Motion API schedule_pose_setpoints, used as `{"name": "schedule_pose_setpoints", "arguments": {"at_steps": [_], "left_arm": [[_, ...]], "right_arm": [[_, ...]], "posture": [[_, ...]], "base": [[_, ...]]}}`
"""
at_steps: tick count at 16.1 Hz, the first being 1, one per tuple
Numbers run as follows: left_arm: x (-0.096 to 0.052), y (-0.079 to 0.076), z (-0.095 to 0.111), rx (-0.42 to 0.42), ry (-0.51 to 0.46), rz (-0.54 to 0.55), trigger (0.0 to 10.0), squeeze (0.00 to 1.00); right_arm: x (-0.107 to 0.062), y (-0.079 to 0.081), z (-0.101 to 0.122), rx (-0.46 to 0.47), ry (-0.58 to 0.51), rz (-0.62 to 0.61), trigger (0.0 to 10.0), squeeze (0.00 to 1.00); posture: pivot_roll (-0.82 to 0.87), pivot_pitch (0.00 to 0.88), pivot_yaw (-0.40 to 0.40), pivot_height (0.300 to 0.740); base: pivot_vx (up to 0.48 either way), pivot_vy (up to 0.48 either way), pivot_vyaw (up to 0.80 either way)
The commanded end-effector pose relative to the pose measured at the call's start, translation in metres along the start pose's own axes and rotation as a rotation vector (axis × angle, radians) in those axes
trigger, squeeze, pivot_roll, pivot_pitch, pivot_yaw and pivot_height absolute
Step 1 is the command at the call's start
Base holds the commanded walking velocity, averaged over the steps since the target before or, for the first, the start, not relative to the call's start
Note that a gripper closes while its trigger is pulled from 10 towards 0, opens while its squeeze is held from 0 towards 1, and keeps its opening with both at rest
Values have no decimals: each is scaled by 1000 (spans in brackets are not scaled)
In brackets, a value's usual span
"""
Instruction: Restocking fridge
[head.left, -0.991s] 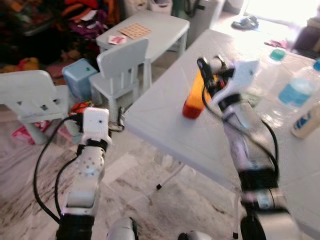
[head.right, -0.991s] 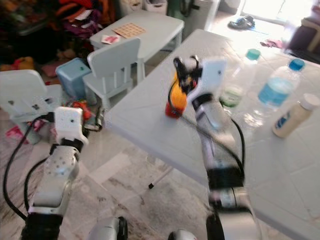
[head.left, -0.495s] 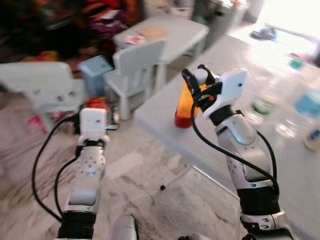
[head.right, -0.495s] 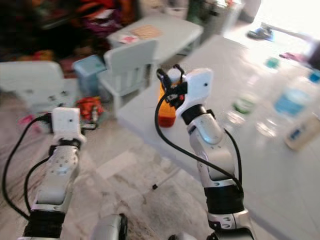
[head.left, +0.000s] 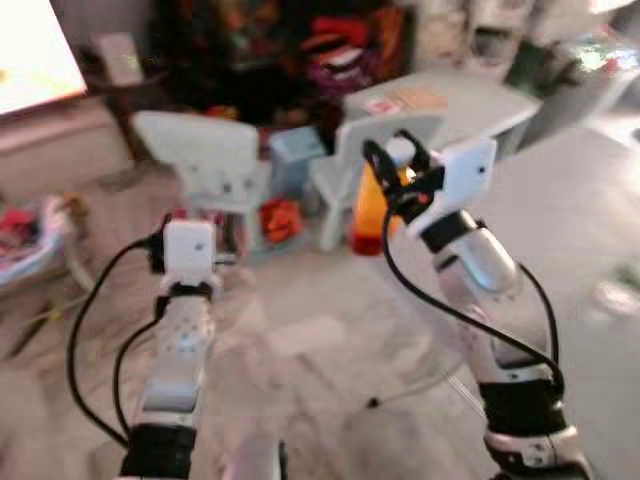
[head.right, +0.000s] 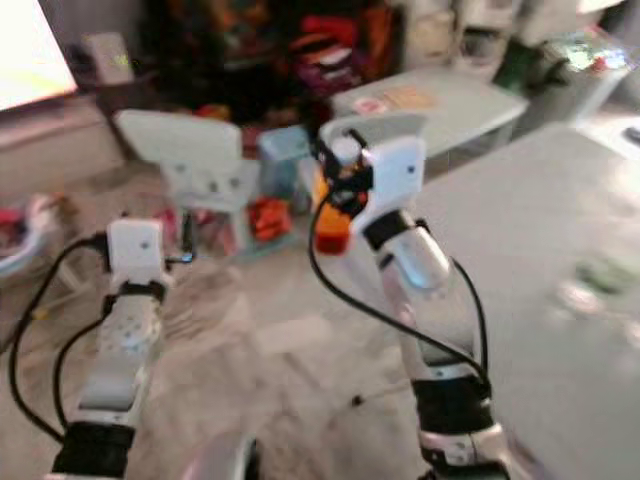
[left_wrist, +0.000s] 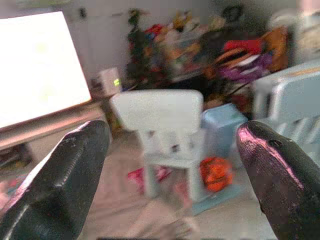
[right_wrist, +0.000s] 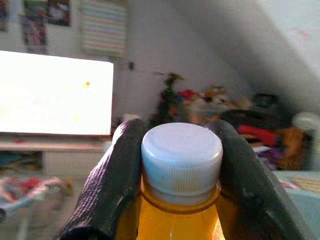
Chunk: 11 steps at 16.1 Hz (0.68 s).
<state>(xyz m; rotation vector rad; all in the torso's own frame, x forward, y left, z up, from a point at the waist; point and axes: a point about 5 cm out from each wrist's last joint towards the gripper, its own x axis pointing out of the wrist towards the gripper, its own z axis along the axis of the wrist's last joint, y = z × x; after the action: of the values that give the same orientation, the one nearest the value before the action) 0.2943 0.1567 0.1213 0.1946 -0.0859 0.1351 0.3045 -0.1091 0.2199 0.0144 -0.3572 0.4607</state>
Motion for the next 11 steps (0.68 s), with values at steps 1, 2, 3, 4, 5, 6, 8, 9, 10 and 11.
{"name": "schedule_pose_setpoints", "arguments": {"at_steps": [1,2,3,4,5,6,8,9,10,11], "left_arm": [[3,0,4,11,-16,4,10000,0],[3,0,4,11,-15,5,10000,0],[3,0,3,9,-13,9,10000,0],[3,-1,3,9,-13,8,10000,0],[2,0,1,3,-5,17,10000,0],[1,1,0,5,-8,10,10000,0],[-4,7,-8,28,9,-13,10000,0],[-11,9,-12,20,17,-80,10000,0],[-19,15,-17,11,31,-120,10000,0],[-21,20,-19,26,40,-111,10000,0]], "right_arm": [[3,0,8,-10,-31,8,10000,0],[3,0,9,-10,-31,8,10000,0],[3,-1,9,-9,-31,8,10000,0],[3,-1,8,-11,-28,8,10000,0],[2,-2,6,-16,-18,11,10000,0],[-3,-6,0,-31,2,0,10000,0],[-14,-14,-12,-44,47,-36,10000,0],[-21,-17,-19,-49,73,-53,10000,0],[-29,-18,-27,-48,101,-64,10000,0],[-32,-18,-30,-47,114,-65,10000,0]], "posture": [[103,0,-13,740],[101,0,-15,740],[101,0,-15,740],[101,0,-16,740],[103,0,-18,740],[106,0,-16,740],[107,0,-9,740],[106,0,-6,740],[105,0,-2,740],[105,0,-2,740]], "base": [[0,0,800],[0,0,800],[0,0,800],[0,0,800],[0,0,800],[0,0,800],[0,0,800],[0,0,800],[0,0,800],[0,0,800]]}}
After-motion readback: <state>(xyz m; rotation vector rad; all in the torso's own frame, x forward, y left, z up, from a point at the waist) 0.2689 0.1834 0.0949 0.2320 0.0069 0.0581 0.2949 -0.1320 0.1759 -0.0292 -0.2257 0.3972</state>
